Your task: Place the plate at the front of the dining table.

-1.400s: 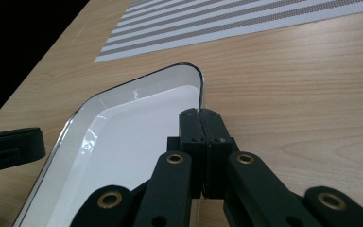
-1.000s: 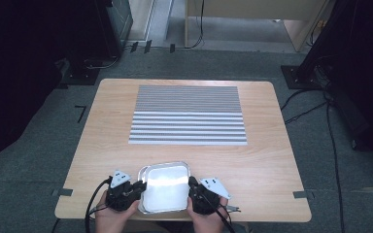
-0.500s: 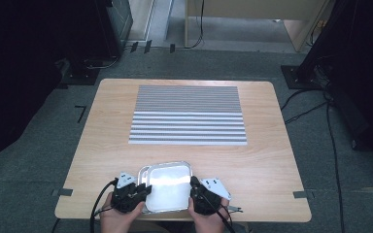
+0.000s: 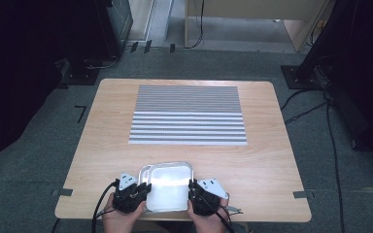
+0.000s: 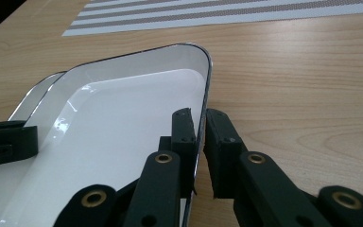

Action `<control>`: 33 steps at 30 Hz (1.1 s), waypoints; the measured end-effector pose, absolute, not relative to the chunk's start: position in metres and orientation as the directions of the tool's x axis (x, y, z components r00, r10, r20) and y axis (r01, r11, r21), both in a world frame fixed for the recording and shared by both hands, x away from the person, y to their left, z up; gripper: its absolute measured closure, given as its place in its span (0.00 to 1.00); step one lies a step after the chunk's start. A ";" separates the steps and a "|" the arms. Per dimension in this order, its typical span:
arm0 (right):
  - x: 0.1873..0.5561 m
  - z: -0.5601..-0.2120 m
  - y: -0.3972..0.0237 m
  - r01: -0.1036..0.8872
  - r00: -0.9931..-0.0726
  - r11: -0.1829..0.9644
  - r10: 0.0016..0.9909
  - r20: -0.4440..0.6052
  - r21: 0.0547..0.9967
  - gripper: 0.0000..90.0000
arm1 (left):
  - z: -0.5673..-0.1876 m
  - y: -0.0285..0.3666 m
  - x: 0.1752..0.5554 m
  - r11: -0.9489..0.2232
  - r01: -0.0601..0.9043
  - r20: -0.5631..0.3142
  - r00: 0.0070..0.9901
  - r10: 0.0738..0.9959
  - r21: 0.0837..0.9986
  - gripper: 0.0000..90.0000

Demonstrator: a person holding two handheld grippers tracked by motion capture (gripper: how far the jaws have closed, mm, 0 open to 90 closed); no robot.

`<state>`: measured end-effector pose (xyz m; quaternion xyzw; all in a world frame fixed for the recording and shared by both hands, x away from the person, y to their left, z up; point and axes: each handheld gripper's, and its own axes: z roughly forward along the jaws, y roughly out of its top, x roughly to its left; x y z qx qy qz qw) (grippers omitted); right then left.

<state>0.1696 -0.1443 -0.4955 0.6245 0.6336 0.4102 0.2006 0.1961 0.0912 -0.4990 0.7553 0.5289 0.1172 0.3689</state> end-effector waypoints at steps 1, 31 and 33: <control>0.170 -0.496 -0.143 0.625 -0.133 -0.116 0.959 0.251 0.772 0.94 | -0.499 0.091 0.196 -0.164 0.712 -0.214 0.410 0.886 0.683 0.86; 0.164 -0.486 -0.147 0.581 -0.104 -0.201 0.943 0.317 0.789 0.99 | -0.486 0.091 0.187 -0.054 0.668 -0.267 0.368 0.891 0.742 0.92; 0.164 -0.483 -0.146 0.572 -0.111 -0.195 0.944 0.311 0.797 1.00 | -0.484 0.092 0.187 -0.047 0.664 -0.274 0.370 0.888 0.747 0.93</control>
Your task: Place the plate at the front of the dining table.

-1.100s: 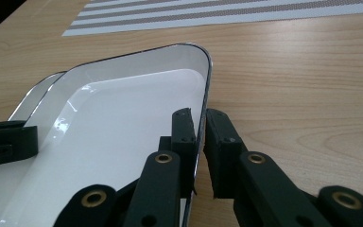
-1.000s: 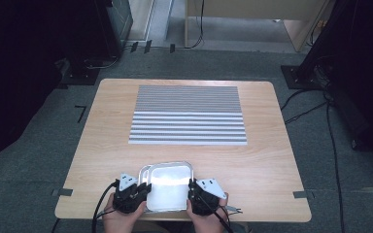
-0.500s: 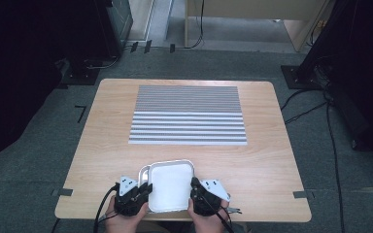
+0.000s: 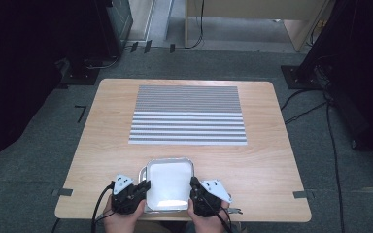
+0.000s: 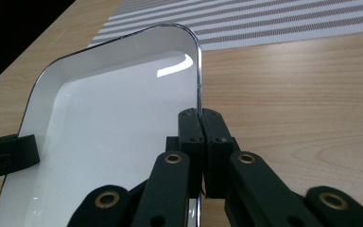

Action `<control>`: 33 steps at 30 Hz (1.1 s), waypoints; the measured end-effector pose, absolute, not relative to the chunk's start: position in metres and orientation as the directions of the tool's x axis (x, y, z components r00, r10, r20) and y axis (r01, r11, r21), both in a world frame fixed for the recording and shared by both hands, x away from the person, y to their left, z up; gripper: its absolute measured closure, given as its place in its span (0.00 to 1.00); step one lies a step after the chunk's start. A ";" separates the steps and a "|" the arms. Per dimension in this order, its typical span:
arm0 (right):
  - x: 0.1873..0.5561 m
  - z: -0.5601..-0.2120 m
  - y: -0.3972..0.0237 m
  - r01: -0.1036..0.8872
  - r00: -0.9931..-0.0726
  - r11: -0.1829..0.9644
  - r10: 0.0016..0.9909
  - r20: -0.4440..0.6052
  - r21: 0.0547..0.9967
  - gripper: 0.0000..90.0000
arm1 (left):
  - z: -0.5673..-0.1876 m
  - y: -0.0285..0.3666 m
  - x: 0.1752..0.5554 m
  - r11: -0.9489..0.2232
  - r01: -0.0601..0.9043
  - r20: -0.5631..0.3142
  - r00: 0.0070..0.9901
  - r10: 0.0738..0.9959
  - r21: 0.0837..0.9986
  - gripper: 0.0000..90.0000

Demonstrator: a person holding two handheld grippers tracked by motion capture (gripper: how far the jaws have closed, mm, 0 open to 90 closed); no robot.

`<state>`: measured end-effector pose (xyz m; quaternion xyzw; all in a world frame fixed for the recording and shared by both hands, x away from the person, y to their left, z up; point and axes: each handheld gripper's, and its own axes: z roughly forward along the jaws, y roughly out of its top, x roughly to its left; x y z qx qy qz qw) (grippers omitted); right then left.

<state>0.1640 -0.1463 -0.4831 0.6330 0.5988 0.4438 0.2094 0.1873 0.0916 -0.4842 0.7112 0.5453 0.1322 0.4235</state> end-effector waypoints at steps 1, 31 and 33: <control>0.164 -0.482 -0.146 0.568 -0.115 -0.195 0.943 0.311 0.800 1.00 | -0.483 0.092 0.187 -0.043 0.661 -0.276 0.370 0.887 0.749 0.93; 0.190 -0.440 -0.162 0.489 -0.150 -0.237 0.925 0.348 0.839 1.00 | -0.433 0.088 0.225 0.058 0.585 -0.349 0.398 0.848 0.809 0.99; 0.194 -0.439 -0.162 0.489 -0.150 -0.237 0.925 0.349 0.840 1.00 | -0.432 0.087 0.229 0.057 0.582 -0.345 0.398 0.850 0.811 0.99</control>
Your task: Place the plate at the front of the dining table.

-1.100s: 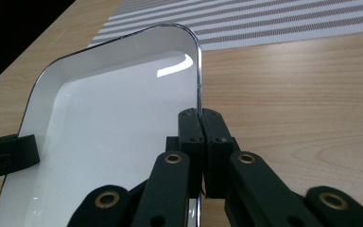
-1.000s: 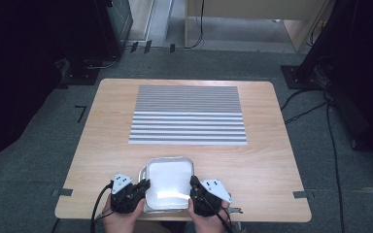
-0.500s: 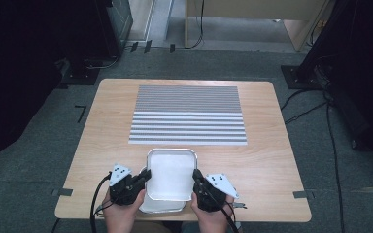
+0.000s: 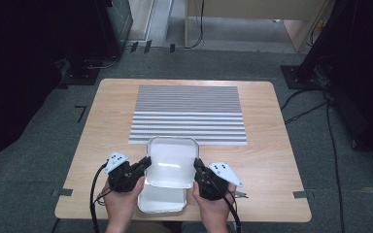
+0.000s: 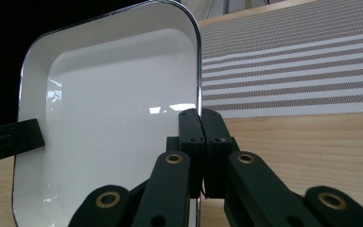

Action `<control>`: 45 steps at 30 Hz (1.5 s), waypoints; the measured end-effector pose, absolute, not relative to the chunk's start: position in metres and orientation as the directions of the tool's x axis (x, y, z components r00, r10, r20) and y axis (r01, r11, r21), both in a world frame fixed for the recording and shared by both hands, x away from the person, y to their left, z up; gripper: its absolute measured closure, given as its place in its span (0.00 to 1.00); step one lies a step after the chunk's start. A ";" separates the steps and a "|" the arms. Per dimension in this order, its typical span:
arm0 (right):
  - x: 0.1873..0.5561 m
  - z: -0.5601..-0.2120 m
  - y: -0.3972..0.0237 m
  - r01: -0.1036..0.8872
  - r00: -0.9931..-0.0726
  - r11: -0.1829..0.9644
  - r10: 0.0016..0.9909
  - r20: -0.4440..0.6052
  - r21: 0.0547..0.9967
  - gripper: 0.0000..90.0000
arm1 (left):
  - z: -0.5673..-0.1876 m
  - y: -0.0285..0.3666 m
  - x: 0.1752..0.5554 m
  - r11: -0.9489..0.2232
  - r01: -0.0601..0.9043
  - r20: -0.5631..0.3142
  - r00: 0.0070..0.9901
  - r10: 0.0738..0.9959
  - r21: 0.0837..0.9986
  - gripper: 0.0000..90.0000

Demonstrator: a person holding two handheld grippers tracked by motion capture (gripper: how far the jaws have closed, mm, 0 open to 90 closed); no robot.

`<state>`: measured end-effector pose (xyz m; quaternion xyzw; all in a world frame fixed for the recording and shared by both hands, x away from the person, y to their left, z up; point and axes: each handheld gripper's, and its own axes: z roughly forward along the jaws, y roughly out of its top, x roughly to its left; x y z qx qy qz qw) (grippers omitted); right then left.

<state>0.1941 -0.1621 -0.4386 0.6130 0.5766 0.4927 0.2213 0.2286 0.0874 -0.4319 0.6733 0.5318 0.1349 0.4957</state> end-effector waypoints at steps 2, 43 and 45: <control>0.198 -0.438 -0.163 0.488 -0.148 -0.241 0.925 0.351 0.839 1.00 | -0.431 0.087 0.232 0.055 0.583 -0.342 0.397 0.852 0.811 0.99; 0.352 -0.442 -0.180 0.555 -0.115 -0.191 0.946 0.302 0.810 1.00 | -0.450 0.063 0.388 0.105 0.673 -0.420 0.326 0.847 0.733 1.00; 0.360 -0.443 -0.182 0.567 -0.109 -0.193 0.946 0.305 0.801 1.00 | -0.452 0.062 0.396 0.115 0.685 -0.434 0.314 0.844 0.719 1.00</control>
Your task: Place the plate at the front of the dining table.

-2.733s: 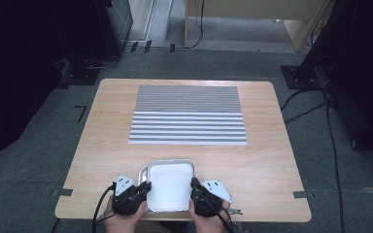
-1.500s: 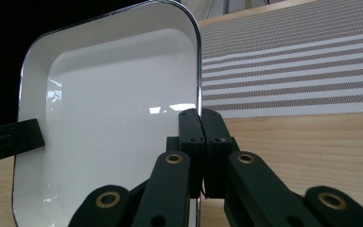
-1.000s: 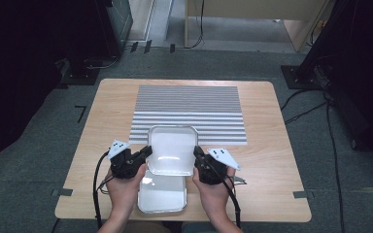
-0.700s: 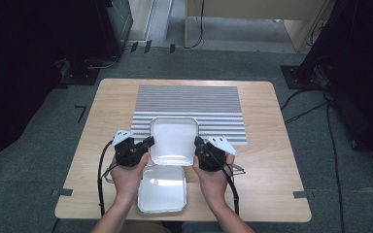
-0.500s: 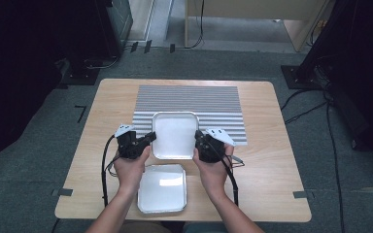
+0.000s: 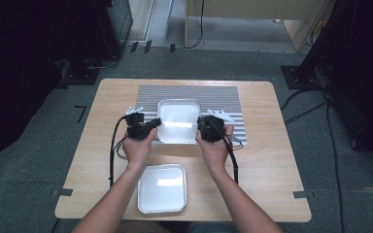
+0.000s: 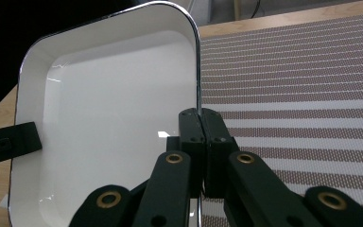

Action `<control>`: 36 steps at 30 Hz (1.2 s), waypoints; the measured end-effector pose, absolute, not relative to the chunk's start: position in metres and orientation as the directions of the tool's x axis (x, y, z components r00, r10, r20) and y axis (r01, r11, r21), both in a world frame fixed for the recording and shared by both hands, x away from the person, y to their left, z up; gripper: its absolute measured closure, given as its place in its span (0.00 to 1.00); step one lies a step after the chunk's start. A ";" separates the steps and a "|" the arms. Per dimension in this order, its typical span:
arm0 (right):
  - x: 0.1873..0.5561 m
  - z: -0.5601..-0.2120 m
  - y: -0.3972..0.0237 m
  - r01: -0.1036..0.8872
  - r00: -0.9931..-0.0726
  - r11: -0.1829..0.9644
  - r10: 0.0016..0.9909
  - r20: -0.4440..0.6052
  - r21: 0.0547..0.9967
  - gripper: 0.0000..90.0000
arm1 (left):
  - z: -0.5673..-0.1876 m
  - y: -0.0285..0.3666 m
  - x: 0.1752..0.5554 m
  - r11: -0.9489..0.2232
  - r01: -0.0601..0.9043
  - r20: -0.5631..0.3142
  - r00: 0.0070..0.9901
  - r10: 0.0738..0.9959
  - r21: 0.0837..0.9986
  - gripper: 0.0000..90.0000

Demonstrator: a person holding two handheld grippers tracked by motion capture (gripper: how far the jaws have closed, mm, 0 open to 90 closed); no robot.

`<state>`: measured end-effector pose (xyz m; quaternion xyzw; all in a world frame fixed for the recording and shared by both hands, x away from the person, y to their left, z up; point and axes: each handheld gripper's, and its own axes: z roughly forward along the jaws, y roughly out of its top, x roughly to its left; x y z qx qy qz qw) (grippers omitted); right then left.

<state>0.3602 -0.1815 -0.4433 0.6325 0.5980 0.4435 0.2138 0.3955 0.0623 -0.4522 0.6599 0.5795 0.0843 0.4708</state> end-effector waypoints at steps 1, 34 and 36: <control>0.364 -0.444 -0.182 0.568 -0.108 -0.192 0.946 0.304 0.800 1.00 | -0.453 0.063 0.400 0.119 0.694 -0.442 0.307 0.842 0.710 1.00; 0.459 -0.476 -0.203 0.627 -0.151 -0.136 0.945 0.291 0.767 1.00 | -0.483 0.041 0.489 0.139 0.796 -0.471 0.198 0.860 0.589 1.00; 0.462 -0.480 -0.205 0.634 -0.137 -0.151 0.943 0.303 0.758 1.00 | -0.482 0.038 0.492 0.122 0.798 -0.460 0.207 0.864 0.590 1.00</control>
